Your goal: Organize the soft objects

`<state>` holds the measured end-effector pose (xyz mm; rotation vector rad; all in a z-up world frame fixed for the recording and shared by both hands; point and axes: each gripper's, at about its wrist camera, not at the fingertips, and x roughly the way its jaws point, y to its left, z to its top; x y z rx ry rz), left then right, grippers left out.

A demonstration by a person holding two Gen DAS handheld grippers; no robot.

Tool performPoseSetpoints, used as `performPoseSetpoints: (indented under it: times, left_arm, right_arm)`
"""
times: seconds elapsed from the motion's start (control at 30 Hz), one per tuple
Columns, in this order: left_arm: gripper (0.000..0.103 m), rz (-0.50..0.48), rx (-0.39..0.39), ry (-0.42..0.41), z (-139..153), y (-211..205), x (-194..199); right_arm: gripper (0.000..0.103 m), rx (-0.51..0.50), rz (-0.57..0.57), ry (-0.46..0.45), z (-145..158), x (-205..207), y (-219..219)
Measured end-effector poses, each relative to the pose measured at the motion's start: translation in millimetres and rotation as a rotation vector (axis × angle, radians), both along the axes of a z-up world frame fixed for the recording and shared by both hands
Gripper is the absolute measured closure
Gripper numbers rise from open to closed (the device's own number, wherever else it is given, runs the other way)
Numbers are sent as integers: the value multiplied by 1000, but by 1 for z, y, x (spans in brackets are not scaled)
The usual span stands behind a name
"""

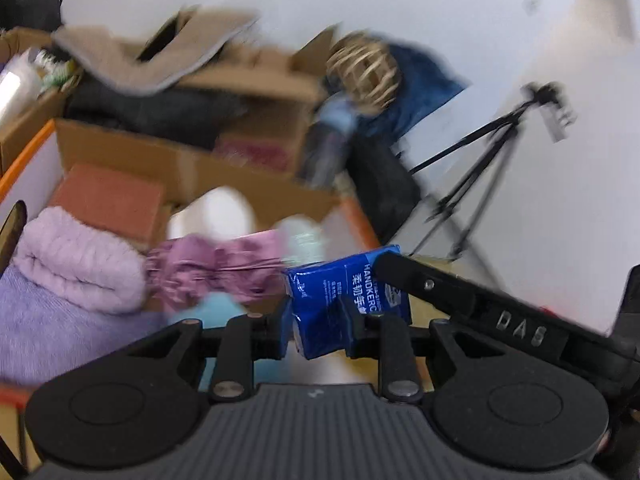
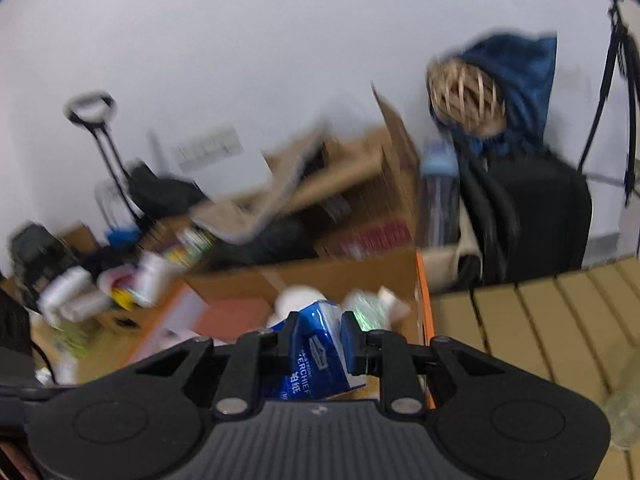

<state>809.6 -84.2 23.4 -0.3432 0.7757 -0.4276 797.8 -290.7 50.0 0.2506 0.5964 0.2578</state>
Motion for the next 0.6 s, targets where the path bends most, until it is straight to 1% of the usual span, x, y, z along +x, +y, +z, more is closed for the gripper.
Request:
performPoseSetpoints:
  times: [0.03, 0.07, 0.1, 0.13, 0.17, 0.2, 0.23, 0.27, 0.33, 0.37, 0.43, 0.53, 0.6]
  left_arm:
    - [80, -2, 37, 2, -7, 1, 10]
    - [84, -11, 72, 3, -12, 2, 19]
    - [88, -16, 114, 2, -18, 2, 25]
    - [89, -32, 156, -5, -23, 0, 30]
    - [91, -44, 184, -8, -28, -1, 34]
    - [92, -53, 209, -6, -33, -4, 37]
    - [92, -57, 234, -15, -39, -7, 39]
    - [92, -55, 241, -28, -42, -10, 37]
    - [92, -68, 262, -54, -41, -13, 33]
    - [90, -73, 263, -59, -39, -13, 31]
    - [87, -84, 240, -63, -35, -10, 28]
    - [87, -80, 224, -90, -12, 0, 12]
    - [86, -74, 225, -124, 9, 7, -2]
  right_arm:
    - [83, -17, 7, 31, -15, 15, 7]
    - [83, -45, 0, 52, -27, 26, 13]
    - [83, -78, 4, 64, -38, 32, 19]
    - [83, -113, 14, 74, -47, 37, 26]
    - [84, -148, 22, 76, -55, 40, 32]
    - [85, -183, 28, 83, -63, 42, 37]
    - [89, -194, 25, 83, -68, 44, 38]
    - [93, -198, 11, 70, -70, 43, 39]
    - [92, -206, -6, 52, -71, 40, 39]
    - [92, -211, -2, 52, -70, 37, 39]
    - [92, -210, 12, 57, -64, 34, 38]
    - [92, -177, 20, 40, -42, 22, 30]
    - [89, -176, 19, 17, -21, 12, 26]
